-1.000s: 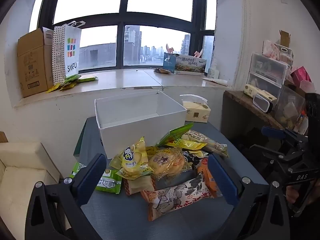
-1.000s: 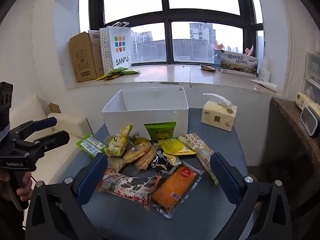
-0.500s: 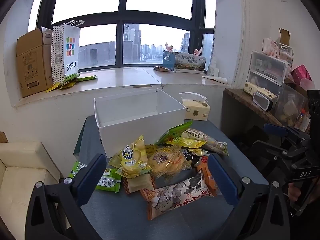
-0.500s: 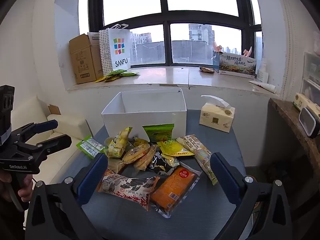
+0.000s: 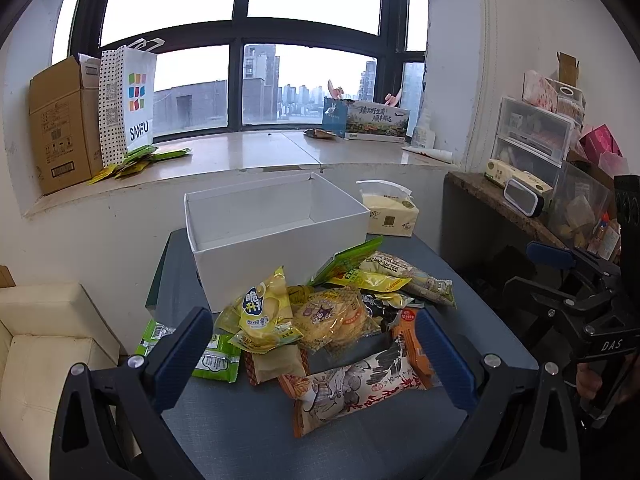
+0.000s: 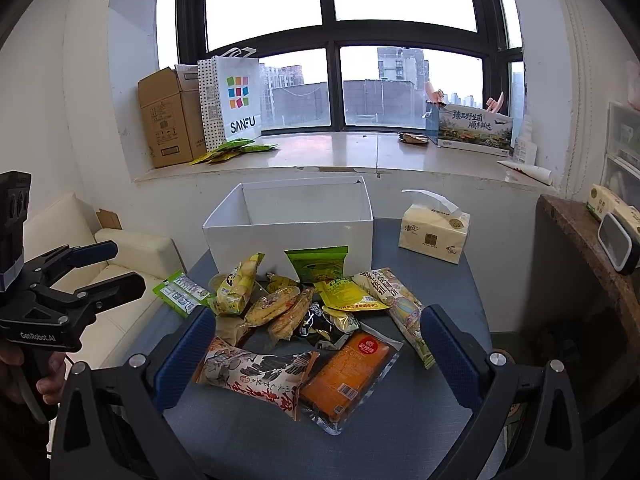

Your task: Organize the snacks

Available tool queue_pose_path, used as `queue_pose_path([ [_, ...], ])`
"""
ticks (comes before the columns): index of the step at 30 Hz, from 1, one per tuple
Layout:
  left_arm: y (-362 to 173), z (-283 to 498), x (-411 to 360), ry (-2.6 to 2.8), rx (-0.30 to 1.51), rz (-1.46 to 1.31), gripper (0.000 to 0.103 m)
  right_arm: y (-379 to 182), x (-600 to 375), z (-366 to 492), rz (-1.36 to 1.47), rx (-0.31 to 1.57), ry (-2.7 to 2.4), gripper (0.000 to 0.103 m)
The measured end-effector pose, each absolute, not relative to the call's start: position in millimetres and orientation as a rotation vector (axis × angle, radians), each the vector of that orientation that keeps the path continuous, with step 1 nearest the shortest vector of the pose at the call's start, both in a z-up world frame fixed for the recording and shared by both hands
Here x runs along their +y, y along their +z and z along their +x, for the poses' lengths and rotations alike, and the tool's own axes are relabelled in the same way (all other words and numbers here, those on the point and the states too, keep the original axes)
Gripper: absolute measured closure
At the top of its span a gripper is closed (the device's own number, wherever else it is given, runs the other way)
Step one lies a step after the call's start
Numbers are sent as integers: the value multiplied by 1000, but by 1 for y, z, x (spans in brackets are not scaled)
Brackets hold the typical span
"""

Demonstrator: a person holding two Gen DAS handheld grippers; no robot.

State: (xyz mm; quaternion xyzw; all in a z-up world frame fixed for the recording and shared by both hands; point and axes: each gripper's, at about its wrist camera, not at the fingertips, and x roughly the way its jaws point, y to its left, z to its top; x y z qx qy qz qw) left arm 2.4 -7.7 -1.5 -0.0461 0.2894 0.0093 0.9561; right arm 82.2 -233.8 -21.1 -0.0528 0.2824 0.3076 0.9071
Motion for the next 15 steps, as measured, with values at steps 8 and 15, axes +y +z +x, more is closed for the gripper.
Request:
queue_pose_path([
  [8,-2,2,-8,18,588,-90,0,-22,-234,82,-110,585,636,0],
  [15,-2,2,-8,18,587,-84,0,-24,-233,83,-113,591,637,0],
])
